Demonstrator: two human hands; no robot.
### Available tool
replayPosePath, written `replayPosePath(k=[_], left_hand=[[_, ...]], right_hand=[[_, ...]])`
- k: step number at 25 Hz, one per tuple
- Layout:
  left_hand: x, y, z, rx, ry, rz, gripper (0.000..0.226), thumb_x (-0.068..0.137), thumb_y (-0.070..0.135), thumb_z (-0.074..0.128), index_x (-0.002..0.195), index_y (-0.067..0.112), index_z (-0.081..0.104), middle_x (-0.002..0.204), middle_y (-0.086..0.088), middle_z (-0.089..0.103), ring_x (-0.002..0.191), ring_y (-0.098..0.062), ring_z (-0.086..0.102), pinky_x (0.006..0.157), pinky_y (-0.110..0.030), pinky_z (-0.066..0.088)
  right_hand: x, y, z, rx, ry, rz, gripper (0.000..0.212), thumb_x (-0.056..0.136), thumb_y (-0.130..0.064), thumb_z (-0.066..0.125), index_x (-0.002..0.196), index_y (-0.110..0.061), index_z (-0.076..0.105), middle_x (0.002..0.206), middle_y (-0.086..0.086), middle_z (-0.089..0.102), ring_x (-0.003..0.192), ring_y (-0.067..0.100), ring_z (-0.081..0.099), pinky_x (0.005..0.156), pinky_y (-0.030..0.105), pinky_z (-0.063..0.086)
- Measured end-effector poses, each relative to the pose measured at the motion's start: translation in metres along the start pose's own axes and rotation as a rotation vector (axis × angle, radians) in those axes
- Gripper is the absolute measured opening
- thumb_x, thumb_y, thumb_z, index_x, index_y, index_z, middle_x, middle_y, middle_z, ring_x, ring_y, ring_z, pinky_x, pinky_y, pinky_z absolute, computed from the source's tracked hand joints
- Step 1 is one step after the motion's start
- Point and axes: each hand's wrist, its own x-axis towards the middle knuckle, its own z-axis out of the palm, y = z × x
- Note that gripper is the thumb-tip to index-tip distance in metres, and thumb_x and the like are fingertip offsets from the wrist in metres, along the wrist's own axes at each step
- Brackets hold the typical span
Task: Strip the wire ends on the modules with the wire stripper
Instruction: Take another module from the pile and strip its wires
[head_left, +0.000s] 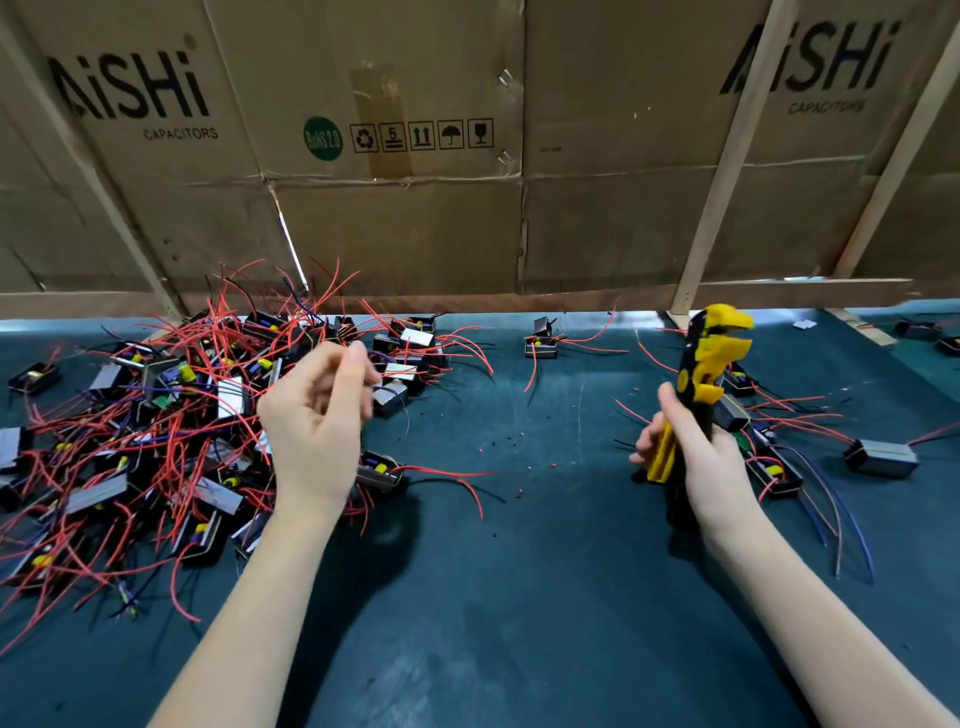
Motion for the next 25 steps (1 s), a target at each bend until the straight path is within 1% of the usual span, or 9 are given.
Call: replayPosePath(k=[2, 4, 6, 9, 12, 15, 18, 22, 25], left_hand=[[0.004, -0.011, -0.006, 0.379, 0.019, 0.018, 0.036, 0.086, 0.057, 0.062, 0.081, 0.022, 0.055, 0.052, 0.004, 0.054, 0.051, -0.008, 0.049, 0.052, -0.026, 0.037], [0.007, -0.024, -0.011, 0.845, -0.19, -0.093, 0.047, 0.073, 0.072, 0.065, 0.083, 0.027, 0.055, 0.058, 0.01, 0.055, 0.065, -0.015, 0.059, 0.057, -0.028, 0.038], [0.008, -0.029, -0.012, 1.105, -0.454, -0.167, 0.046, 0.07, 0.076, 0.064, 0.079, 0.031, 0.06, 0.068, 0.011, 0.056, 0.082, -0.021, 0.063, 0.06, -0.028, 0.037], [0.006, -0.024, -0.009, 1.071, -0.691, -0.222, 0.038, 0.083, 0.065, 0.06, 0.073, 0.029, 0.061, 0.076, 0.005, 0.061, 0.087, -0.022, 0.063, 0.063, -0.028, 0.04], [0.009, -0.013, -0.01, 1.114, -0.669, -0.12, 0.047, 0.098, 0.05, 0.046, 0.064, 0.018, 0.054, 0.071, -0.003, 0.058, 0.082, -0.031, 0.063, 0.064, -0.032, 0.042], [0.018, 0.006, 0.014, 0.917, -0.76, 0.016, 0.052, 0.101, 0.043, 0.042, 0.06, 0.014, 0.054, 0.057, 0.003, 0.053, 0.072, -0.029, 0.059, 0.067, -0.034, 0.045], [0.044, 0.017, 0.058, 0.714, -0.871, 0.047, 0.05, 0.103, 0.033, 0.045, 0.065, 0.009, 0.068, 0.053, 0.0, 0.065, 0.064, -0.017, 0.064, 0.072, -0.027, 0.048], [0.089, 0.016, 0.101, 0.589, -0.883, -0.089, 0.037, 0.101, 0.019, 0.048, 0.075, 0.004, 0.07, 0.061, -0.004, 0.072, 0.038, -0.006, 0.058, 0.047, -0.013, 0.043], [0.103, 0.018, 0.112, 0.475, -0.826, -0.047, 0.025, 0.101, 0.005, 0.043, 0.101, 0.001, 0.067, 0.084, -0.009, 0.076, 0.053, -0.017, 0.068, 0.056, -0.019, 0.052]], right_hand=[[0.002, -0.001, -0.004, 0.047, 0.022, 0.023, 0.055, 0.062, -0.071, 0.069, 0.064, -0.017, 0.057, 0.062, 0.004, 0.057, 0.06, 0.022, 0.059, 0.078, 0.047, 0.048], [0.004, -0.001, -0.006, 0.065, 0.049, 0.018, 0.055, 0.062, -0.07, 0.068, 0.066, -0.017, 0.056, 0.06, 0.002, 0.057, 0.058, 0.021, 0.058, 0.076, 0.045, 0.047], [0.005, -0.002, -0.006, 0.07, 0.063, 0.017, 0.054, 0.062, -0.069, 0.068, 0.065, -0.017, 0.056, 0.058, 0.0, 0.056, 0.056, 0.019, 0.056, 0.076, 0.045, 0.046], [0.005, -0.001, -0.007, 0.075, 0.066, 0.012, 0.049, 0.074, -0.063, 0.068, 0.066, -0.017, 0.055, 0.057, -0.001, 0.056, 0.055, 0.019, 0.056, 0.076, 0.045, 0.046], [0.005, 0.001, -0.008, 0.062, 0.08, -0.001, 0.046, 0.086, -0.056, 0.063, 0.067, -0.015, 0.054, 0.058, 0.001, 0.057, 0.057, 0.021, 0.057, 0.076, 0.044, 0.046], [0.005, -0.001, -0.006, 0.055, 0.085, 0.008, 0.046, 0.086, -0.055, 0.062, 0.067, -0.015, 0.053, 0.058, 0.002, 0.057, 0.059, 0.023, 0.058, 0.077, 0.042, 0.047], [0.005, -0.002, -0.006, 0.055, 0.071, 0.022, 0.047, 0.082, -0.058, 0.063, 0.067, -0.015, 0.053, 0.058, 0.001, 0.057, 0.058, 0.022, 0.058, 0.078, 0.043, 0.048], [0.005, 0.0, -0.006, 0.043, 0.057, 0.024, 0.047, 0.083, -0.058, 0.064, 0.067, -0.016, 0.054, 0.059, 0.001, 0.057, 0.058, 0.021, 0.058, 0.078, 0.046, 0.047], [0.006, 0.0, -0.008, 0.032, 0.055, 0.028, 0.05, 0.077, -0.063, 0.064, 0.067, -0.015, 0.055, 0.06, 0.002, 0.058, 0.059, 0.022, 0.059, 0.079, 0.045, 0.048]])
